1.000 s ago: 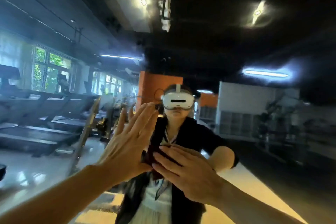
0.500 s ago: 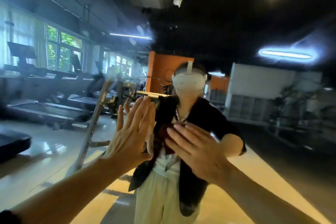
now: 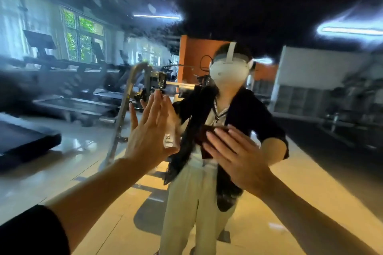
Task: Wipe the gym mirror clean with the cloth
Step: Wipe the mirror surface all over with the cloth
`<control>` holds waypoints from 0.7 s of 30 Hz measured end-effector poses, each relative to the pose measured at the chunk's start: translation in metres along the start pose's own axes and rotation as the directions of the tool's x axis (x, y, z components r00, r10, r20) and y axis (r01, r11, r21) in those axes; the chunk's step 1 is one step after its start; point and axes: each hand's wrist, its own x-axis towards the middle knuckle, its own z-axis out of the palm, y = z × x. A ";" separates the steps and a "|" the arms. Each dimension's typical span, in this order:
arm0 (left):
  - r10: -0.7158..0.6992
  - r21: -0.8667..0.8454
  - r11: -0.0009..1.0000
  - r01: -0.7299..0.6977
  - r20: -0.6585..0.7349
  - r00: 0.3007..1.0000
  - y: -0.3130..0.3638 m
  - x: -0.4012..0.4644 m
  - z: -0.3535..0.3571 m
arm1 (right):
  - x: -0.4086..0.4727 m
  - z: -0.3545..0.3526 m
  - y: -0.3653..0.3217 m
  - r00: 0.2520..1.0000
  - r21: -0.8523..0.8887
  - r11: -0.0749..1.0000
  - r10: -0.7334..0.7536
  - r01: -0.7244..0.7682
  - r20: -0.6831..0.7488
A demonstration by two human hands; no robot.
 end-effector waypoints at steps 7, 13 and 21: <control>0.069 0.084 0.994 -0.069 0.006 0.998 -0.017 -0.001 -0.006 | -0.018 0.004 -0.028 0.927 -0.097 0.927 0.350 -0.363 -0.134; 0.166 0.108 0.980 -0.167 0.017 0.986 -0.028 0.001 -0.006 | -0.035 -0.008 -0.019 0.981 -0.222 0.956 0.193 -0.190 -0.007; 0.254 0.034 0.967 -0.251 -0.138 0.957 -0.066 0.012 -0.009 | 0.024 0.021 -0.082 0.943 -0.099 0.939 0.332 -0.328 0.021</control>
